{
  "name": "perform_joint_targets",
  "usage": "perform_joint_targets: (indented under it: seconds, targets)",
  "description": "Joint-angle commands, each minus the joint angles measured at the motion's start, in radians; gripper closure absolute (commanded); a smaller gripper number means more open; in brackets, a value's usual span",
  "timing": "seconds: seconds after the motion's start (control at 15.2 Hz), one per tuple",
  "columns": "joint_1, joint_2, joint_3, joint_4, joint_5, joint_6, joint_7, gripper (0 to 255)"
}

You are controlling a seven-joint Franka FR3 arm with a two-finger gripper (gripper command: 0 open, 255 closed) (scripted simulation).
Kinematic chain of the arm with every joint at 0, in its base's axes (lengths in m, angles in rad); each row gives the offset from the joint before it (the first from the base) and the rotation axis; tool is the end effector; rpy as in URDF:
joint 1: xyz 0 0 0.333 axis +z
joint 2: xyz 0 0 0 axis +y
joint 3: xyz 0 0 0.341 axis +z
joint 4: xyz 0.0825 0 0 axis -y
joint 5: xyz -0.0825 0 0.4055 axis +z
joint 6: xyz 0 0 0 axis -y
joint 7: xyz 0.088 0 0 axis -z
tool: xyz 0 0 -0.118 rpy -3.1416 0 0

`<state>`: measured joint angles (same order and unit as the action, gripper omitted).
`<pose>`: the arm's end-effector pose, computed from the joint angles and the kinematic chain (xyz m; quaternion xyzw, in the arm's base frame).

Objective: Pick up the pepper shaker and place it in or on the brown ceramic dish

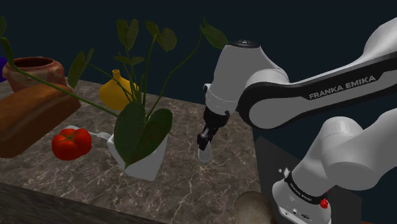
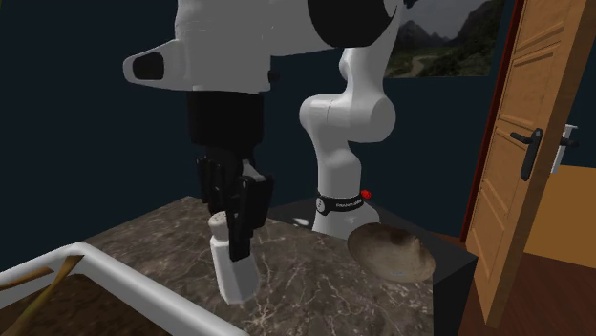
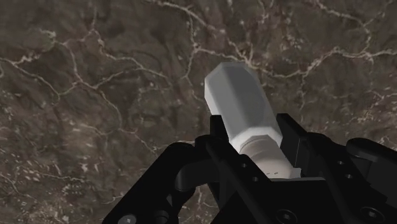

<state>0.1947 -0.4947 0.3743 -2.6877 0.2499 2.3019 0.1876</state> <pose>0.3296 0.2106 0.3825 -0.9945 -0.0939 -0.0400 0.0249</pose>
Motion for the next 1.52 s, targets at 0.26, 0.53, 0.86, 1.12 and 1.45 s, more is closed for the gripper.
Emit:
perform_joint_targets:
  seconds: [0.26, 0.53, 0.86, 1.12, 1.45]
  targets:
    - [-0.001, -0.046, -0.018, 0.052, -0.009, -0.098, 0.0, 255]
    - [-0.003, -0.071, -0.028, 0.09, -0.015, -0.161, 0.001, 255]
    - [-0.005, -0.094, -0.041, 0.141, -0.024, -0.236, 0.003, 255]
    - [0.024, -0.176, -0.035, 0.11, -0.003, -0.284, 0.024, 255]
    - [0.107, -0.369, -0.007, 0.021, 0.054, -0.383, 0.091, 255]
